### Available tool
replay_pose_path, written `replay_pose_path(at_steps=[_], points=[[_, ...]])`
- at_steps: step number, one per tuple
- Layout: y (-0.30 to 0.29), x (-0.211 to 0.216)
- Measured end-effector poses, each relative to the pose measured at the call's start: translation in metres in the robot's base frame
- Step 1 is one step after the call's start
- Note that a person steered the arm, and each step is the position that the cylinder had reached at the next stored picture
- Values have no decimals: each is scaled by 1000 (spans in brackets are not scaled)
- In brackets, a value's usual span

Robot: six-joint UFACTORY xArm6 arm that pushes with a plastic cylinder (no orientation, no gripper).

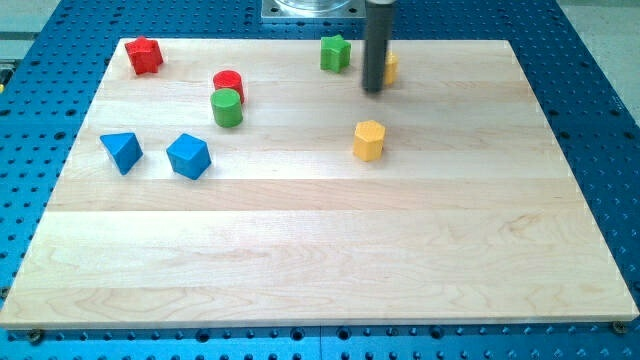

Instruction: Place the yellow heart to the top right corner of the board

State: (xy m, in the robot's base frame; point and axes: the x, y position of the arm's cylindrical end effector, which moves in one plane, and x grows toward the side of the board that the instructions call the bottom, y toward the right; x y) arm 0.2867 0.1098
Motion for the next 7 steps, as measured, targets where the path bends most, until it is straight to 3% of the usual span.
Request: replay_pose_path(at_steps=[2,4,6,7], points=[[-102,17],[-103,-12],[-14,-23],[-70,-18]])
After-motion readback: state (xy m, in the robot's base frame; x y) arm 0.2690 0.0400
